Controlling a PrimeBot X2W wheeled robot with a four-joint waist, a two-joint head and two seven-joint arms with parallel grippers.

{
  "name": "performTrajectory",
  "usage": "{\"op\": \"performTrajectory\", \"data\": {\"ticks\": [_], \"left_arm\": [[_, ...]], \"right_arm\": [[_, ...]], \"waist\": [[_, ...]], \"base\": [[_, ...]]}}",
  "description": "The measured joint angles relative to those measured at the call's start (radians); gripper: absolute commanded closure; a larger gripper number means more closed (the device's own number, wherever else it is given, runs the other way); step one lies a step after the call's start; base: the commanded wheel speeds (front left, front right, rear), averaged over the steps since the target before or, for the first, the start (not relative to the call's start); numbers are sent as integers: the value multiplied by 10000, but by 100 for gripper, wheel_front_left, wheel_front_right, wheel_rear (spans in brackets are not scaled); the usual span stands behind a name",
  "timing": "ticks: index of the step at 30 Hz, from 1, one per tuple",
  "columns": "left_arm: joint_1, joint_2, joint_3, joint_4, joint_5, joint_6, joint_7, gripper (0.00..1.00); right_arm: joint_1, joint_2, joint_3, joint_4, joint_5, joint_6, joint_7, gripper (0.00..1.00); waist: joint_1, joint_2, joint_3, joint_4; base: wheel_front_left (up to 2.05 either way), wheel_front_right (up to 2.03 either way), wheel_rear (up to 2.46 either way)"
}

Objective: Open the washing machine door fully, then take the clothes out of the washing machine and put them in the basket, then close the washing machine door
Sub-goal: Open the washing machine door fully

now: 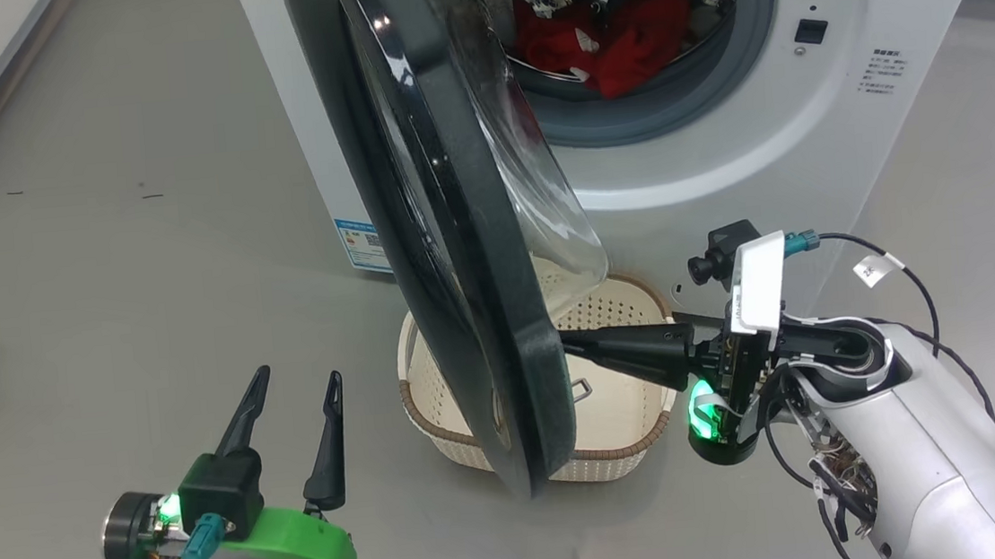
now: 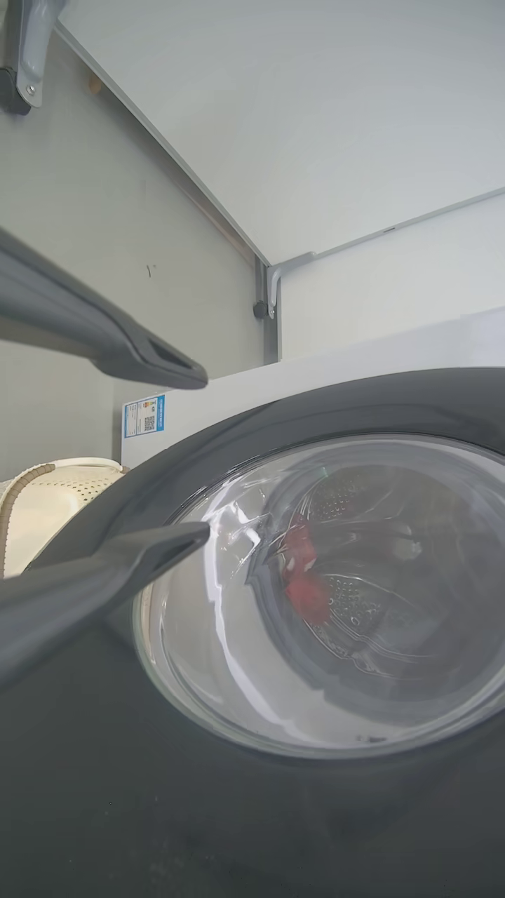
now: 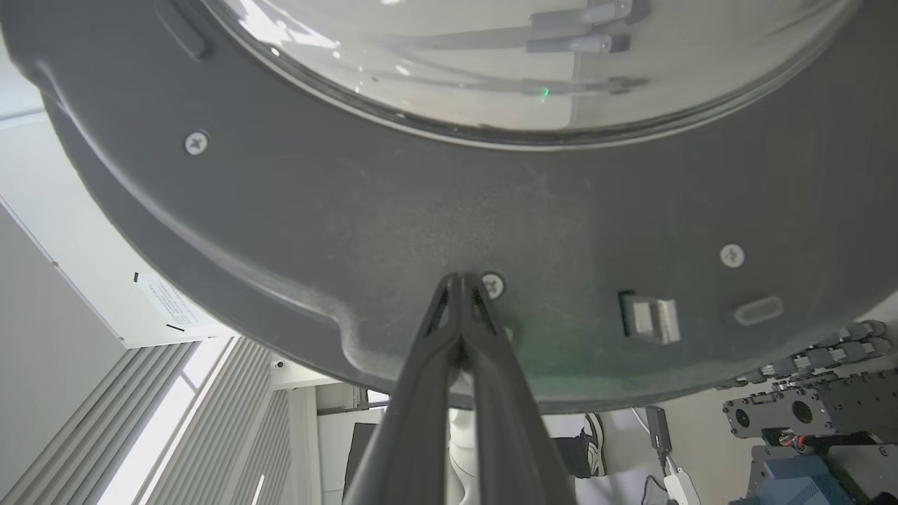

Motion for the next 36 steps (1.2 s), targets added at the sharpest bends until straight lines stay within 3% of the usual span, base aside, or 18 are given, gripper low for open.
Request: {"op": "performTrajectory", "data": {"ticks": [26, 36], "left_arm": [[477, 31, 272, 31, 36, -2, 0, 0], [579, 31, 376, -50, 35, 0, 0, 0]], "right_arm": [[566, -17, 2535, -1208, 1158, 0, -1524, 100], [567, -6, 2750, -1260, 1237, 0, -2084, 100]], "waist": [[0, 0, -564, 1055], [0, 0, -511, 1037]], "base": [[0, 0, 0], [0, 0, 0]]}}
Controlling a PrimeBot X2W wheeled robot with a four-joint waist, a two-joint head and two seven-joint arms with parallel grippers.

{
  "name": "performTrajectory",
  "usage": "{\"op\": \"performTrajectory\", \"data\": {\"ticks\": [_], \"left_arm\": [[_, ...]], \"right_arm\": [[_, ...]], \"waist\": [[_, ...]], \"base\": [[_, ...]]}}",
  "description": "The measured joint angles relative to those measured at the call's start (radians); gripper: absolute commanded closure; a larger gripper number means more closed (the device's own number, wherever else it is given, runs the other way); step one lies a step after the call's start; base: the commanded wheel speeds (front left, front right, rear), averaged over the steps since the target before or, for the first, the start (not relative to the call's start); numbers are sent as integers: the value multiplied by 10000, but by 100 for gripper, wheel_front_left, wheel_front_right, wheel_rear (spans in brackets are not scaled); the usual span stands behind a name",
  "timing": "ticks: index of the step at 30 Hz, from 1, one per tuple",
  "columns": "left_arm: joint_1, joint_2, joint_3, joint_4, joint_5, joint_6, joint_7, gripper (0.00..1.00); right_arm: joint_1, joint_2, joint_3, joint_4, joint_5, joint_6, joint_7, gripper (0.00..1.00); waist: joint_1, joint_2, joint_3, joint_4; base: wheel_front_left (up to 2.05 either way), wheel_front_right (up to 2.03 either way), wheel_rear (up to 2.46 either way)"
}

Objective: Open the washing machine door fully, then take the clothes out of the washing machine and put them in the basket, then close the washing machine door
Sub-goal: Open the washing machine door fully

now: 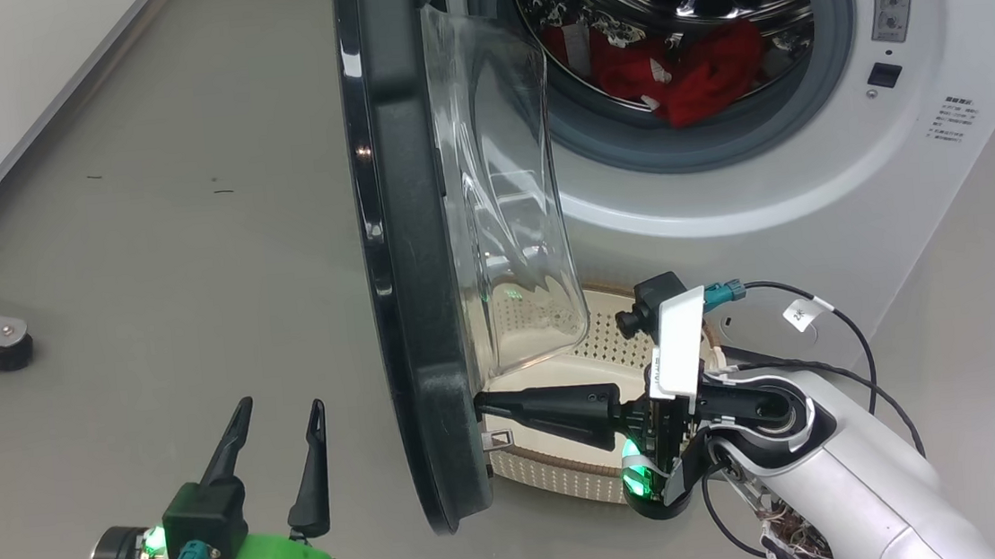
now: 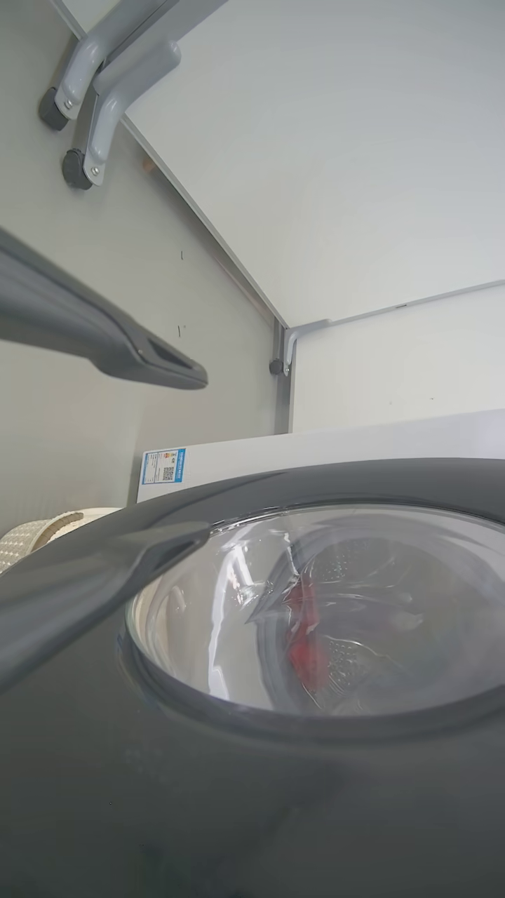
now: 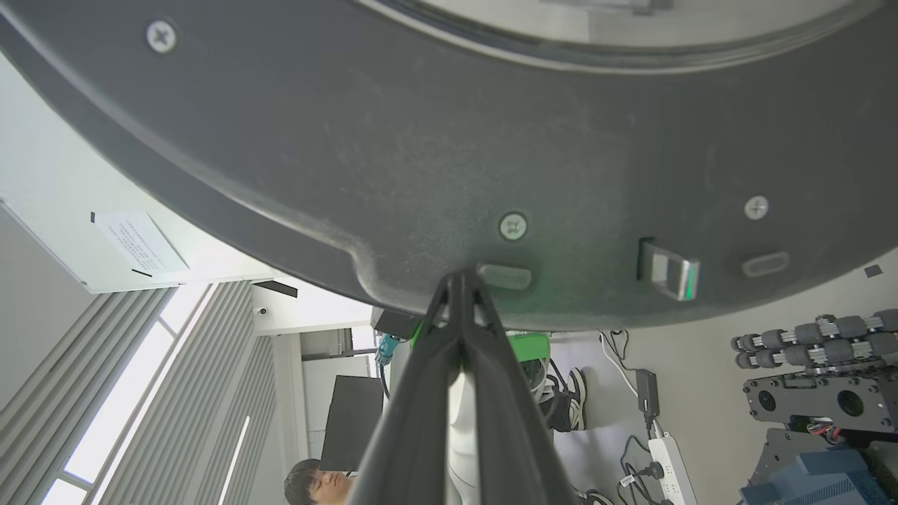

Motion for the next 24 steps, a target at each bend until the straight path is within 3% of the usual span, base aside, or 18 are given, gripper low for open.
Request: {"op": "performTrajectory", "data": {"ticks": [7, 18, 19, 20, 21, 24], "left_arm": [[11, 2, 224, -159, 0, 6, 0, 0], [53, 4, 353, -240, 0, 17, 0, 0], [61, 4, 368, -242, -2, 19, 0, 0], [65, 4, 357, -240, -2, 19, 0, 0], [65, 4, 334, -238, -2, 19, 0, 0], [69, 4, 337, -234, -2, 19, 0, 0]], "right_arm": [[10, 21, -339, -88, 8, 0, -405, 100], [833, -111, -2004, -663, -268, 0, -1726, 100], [918, -186, -2165, -721, -341, 0, -1875, 79], [1019, -284, -2314, -805, -441, 0, -2034, 18], [1131, -382, -2470, -897, -650, 0, -2257, 0], [1503, -679, -2757, -1018, -1377, 0, -2897, 0]], "waist": [[0, 0, 57, -220], [0, 0, 153, -679], [0, 0, 162, -718], [0, 0, 168, -752], [0, 0, 176, -777], [0, 0, 171, -832]], "base": [[0, 0, 0], [0, 0, 0], [0, 0, 0], [0, 0, 0], [0, 0, 0], [0, 0, 0]]}}
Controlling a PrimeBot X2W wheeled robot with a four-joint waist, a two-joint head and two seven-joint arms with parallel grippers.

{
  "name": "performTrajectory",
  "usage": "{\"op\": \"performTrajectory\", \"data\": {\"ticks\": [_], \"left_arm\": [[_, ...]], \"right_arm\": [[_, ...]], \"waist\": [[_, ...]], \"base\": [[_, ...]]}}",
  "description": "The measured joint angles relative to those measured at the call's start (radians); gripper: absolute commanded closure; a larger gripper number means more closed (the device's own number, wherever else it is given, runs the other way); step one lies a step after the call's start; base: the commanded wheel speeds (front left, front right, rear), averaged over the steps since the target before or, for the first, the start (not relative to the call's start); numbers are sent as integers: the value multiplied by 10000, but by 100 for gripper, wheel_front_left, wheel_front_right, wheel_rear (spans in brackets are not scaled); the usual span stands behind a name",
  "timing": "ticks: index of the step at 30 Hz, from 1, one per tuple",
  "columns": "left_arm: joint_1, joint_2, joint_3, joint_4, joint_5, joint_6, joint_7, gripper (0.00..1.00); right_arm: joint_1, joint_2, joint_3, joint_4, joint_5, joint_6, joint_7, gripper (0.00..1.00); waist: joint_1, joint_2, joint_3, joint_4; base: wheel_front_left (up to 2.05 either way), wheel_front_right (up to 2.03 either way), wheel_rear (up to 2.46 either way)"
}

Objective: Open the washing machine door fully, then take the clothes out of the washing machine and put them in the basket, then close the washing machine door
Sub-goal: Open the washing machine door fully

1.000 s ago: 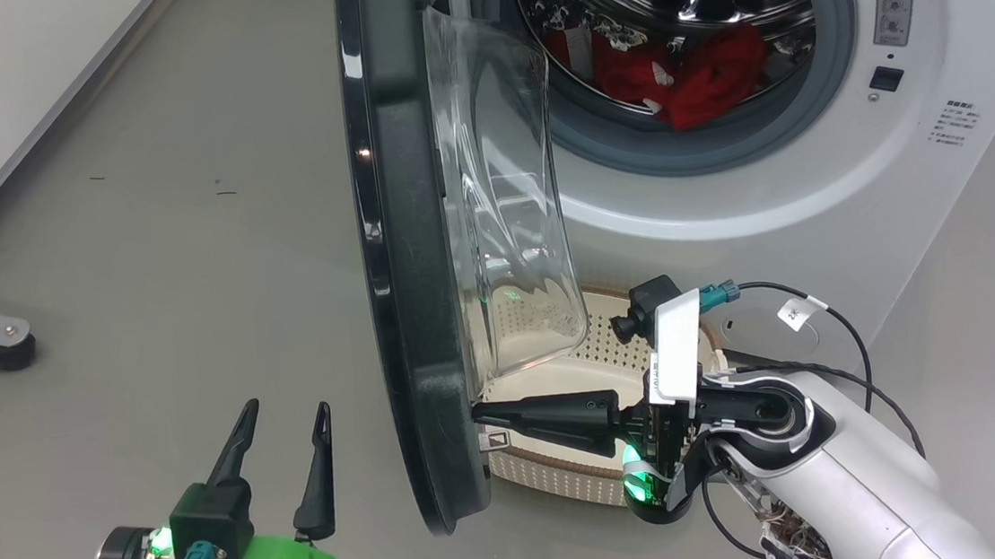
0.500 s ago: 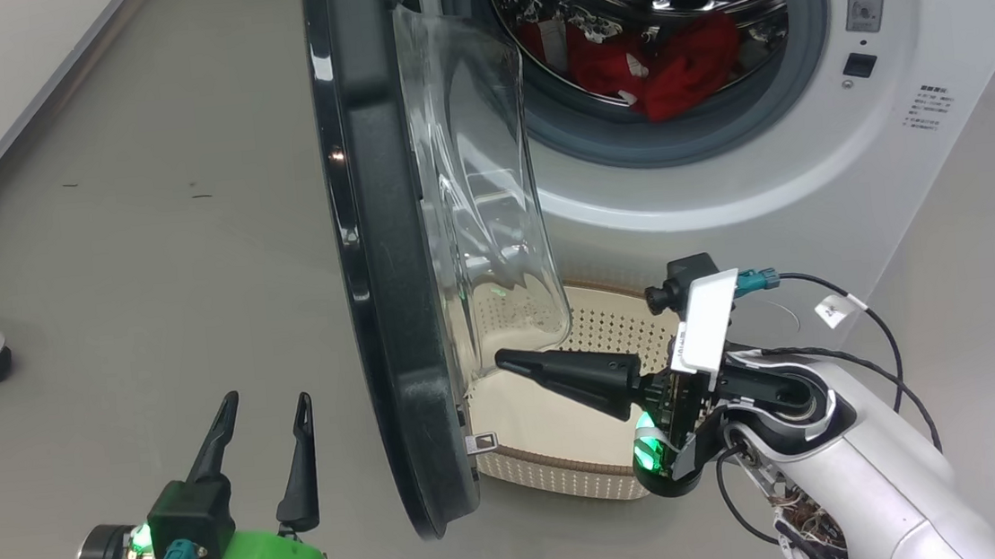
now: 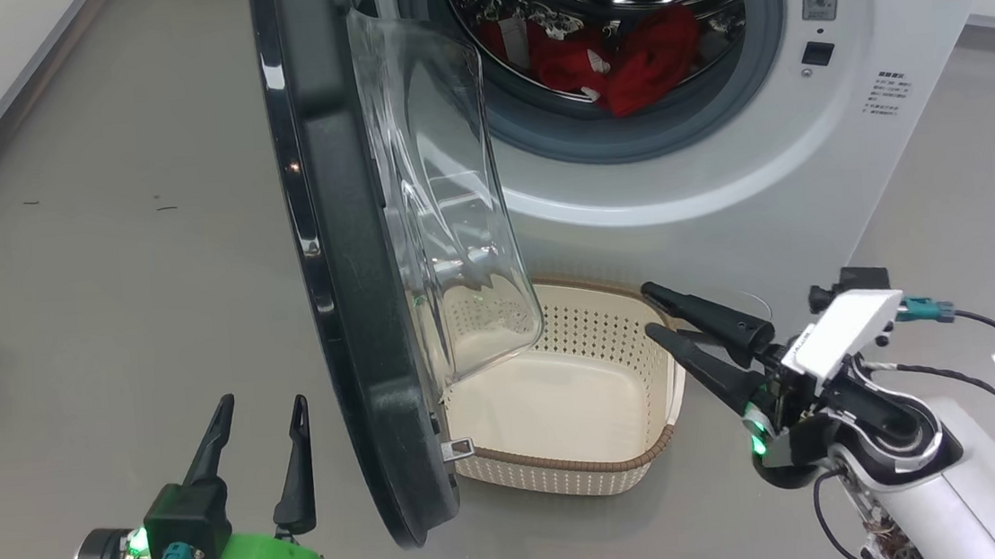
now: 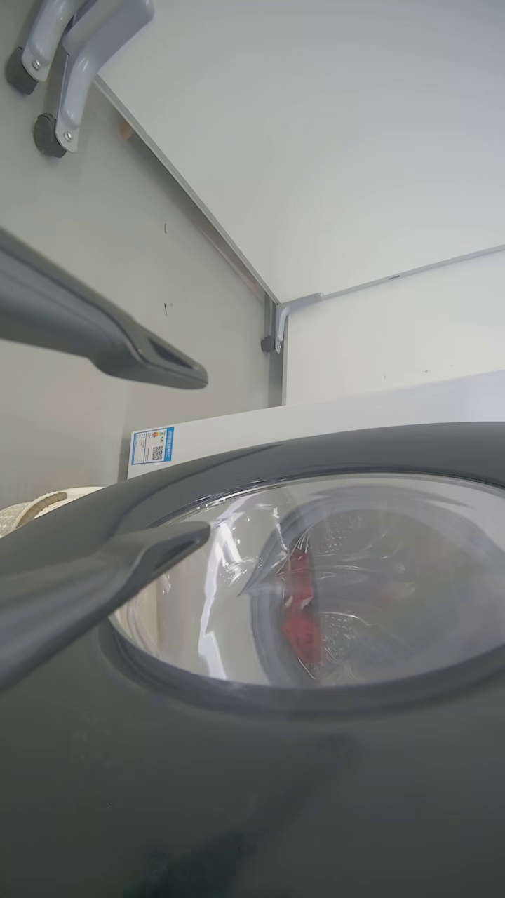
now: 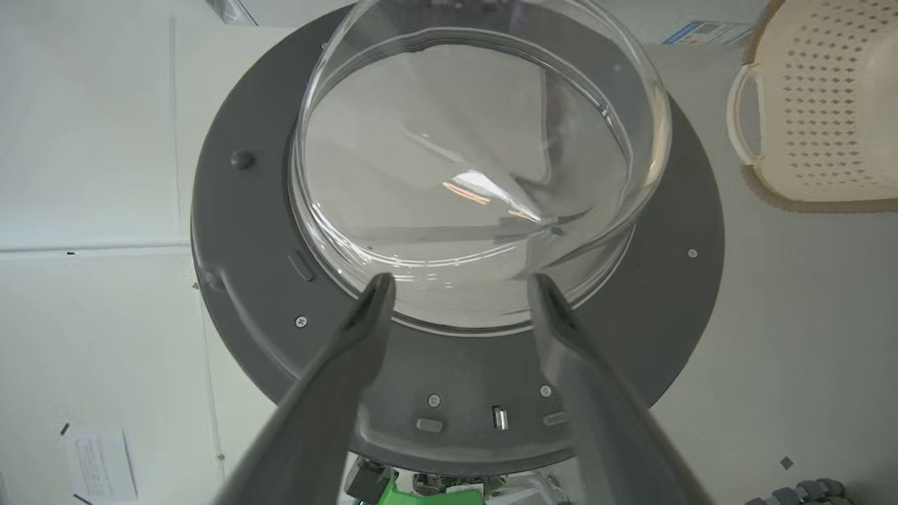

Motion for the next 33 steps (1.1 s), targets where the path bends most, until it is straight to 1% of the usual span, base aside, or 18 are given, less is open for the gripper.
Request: {"op": "performTrajectory", "data": {"ticks": [6, 11, 14, 18, 20, 21, 23, 24, 26, 28, 30, 33], "left_arm": [[12, -2, -10, 10, -17, 0, 0, 0], [55, -2, -10, 27, -19, 0, 0, 0], [63, -2, -4, 67, -46, 0, 0, 0], [86, -2, 29, 136, -46, 0, 0, 0], [98, -2, 44, 180, -44, 0, 0, 0], [102, -2, 61, 180, -44, 0, 0, 0], [104, 0, 92, 182, -44, 0, 0, 0], [105, 0, 109, 186, -44, 0, 0, 0], [110, 2, 130, 190, -42, 0, 0, 0], [118, -2, 142, 196, -42, 0, 0, 0], [137, 0, 169, 205, -42, 0, 0, 0], [150, 0, 182, 215, -40, 0, 0, 0]], "right_arm": [[567, -558, -155, -282, -2128, 0, -1616, 0], [792, -1047, -265, -403, -4113, 0, -3373, 0], [1025, -1540, -186, -372, -5580, 0, -4464, 0], [1195, -1933, -117, -199, -7062, 2, -5835, 0], [1313, -2403, 23, 33, -8318, 0, -6585, 0], [1360, -2638, 4, 88, -8765, -13, -6869, 0], [1381, -2920, -10, 109, -9545, -261, -7597, 0], [1381, -2970, -29, 104, -9873, -431, -7917, 0], [1378, -3233, 88, 88, -10970, -865, -8606, 0], [1360, -3440, 117, 31, -11701, -1319, -8602, 0], [1360, -3467, 140, -86, -12287, -1709, -8353, 0], [1361, -3411, 284, -343, -13051, -2153, -8222, 0]], "waist": [[0, 0, 9, -45], [0, 0, 11, -50], [0, 0, -6, -41], [0, 0, -72, -30], [0, 0, -135, -24], [0, 0, -158, -18], [0, 0, -187, -13], [0, 0, -200, -13], [0, 0, -222, -16], [0, 1, -239, -23], [0, 0, -252, -36], [0, 0, -260, -59]], "base": [[0, 0, 0], [0, 0, 0], [0, 0, 0], [0, 0, 0], [0, 0, 0], [0, 0, 0], [0, 0, 0], [0, 0, 0], [0, 0, 0], [0, 0, 0], [0, 0, 0], [0, 0, 0]]}}
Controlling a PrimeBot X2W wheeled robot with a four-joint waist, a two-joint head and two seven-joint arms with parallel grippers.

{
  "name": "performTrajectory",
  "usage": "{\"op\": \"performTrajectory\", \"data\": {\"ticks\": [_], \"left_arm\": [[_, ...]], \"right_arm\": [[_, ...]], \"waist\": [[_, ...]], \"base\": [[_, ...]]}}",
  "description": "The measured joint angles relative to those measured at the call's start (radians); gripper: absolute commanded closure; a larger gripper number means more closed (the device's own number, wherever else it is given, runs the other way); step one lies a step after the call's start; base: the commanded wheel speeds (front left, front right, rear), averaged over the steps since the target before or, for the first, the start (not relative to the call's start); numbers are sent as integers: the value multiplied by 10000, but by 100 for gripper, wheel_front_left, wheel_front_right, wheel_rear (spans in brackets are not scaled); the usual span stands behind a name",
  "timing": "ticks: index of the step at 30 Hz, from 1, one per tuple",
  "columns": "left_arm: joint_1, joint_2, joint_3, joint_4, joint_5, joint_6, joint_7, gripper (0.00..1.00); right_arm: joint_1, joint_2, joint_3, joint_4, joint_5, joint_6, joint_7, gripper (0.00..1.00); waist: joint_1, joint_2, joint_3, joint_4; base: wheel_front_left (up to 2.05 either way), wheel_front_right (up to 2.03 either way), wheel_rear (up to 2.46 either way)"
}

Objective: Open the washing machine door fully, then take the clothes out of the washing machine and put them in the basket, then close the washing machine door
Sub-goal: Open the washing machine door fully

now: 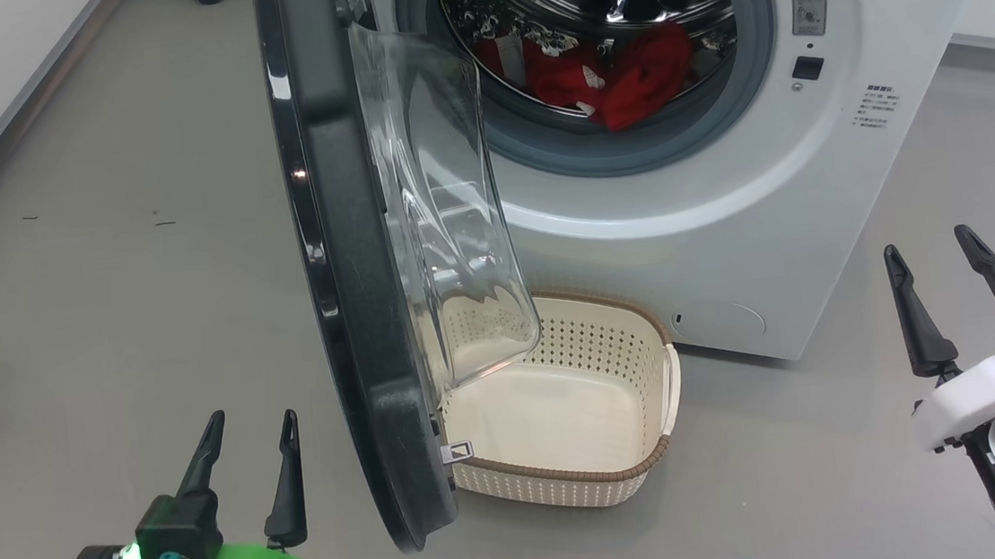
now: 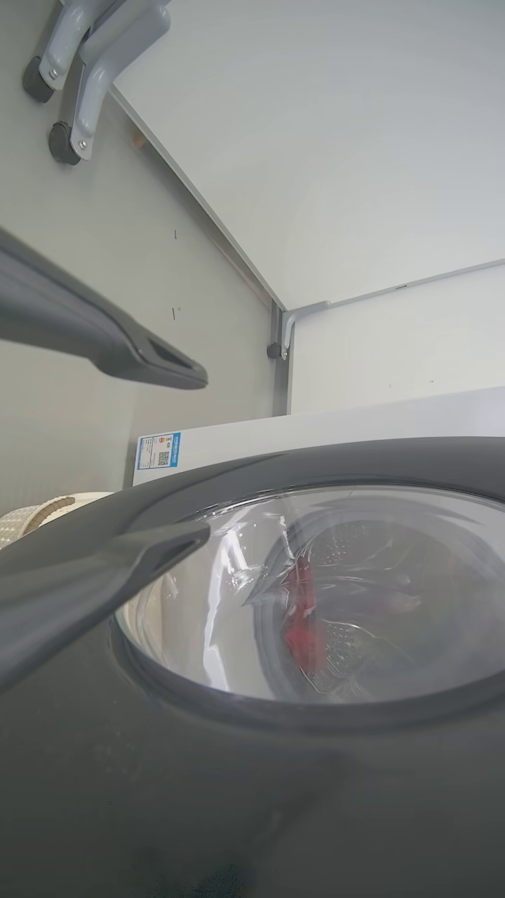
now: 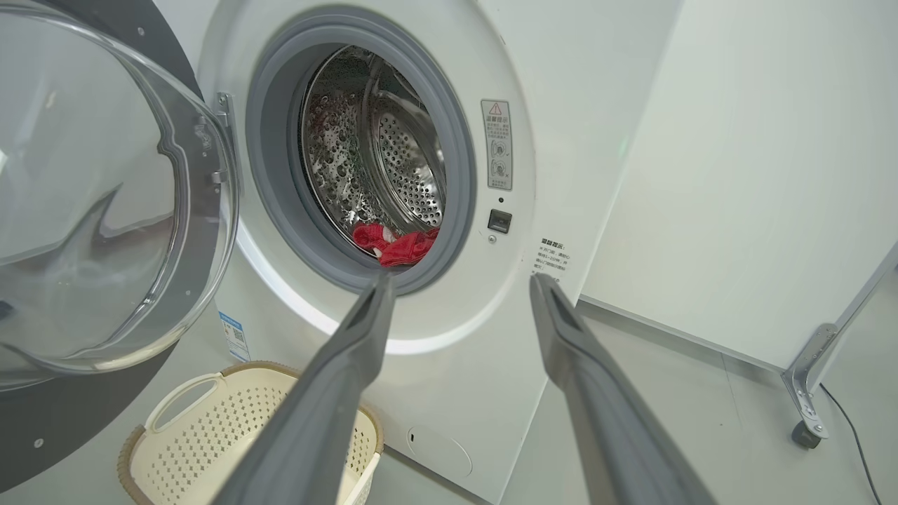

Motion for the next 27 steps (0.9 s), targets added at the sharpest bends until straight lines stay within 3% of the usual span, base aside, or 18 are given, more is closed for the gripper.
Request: {"op": "performTrajectory", "data": {"ticks": [7, 14, 27], "left_arm": [[17, 0, 61, -10, -2, 0, 0, 0], [56, -2, 94, -12, 0, 0, 0, 0], [147, 0, 245, 48, 13, 0, 0, 0]], "right_arm": [[238, 809, -481, -1062, -1166, -228, 113, 0], [1430, 1710, -558, -1323, -1659, -238, 115, 0], [2357, 2792, -683, -1664, -2332, -249, 115, 0]], "waist": [[0, 0, 10, -59], [0, 0, 45, -128], [0, 0, 48, -282]], "base": [[0, 0, 0], [0, 0, 0], [0, 0, 0]]}}
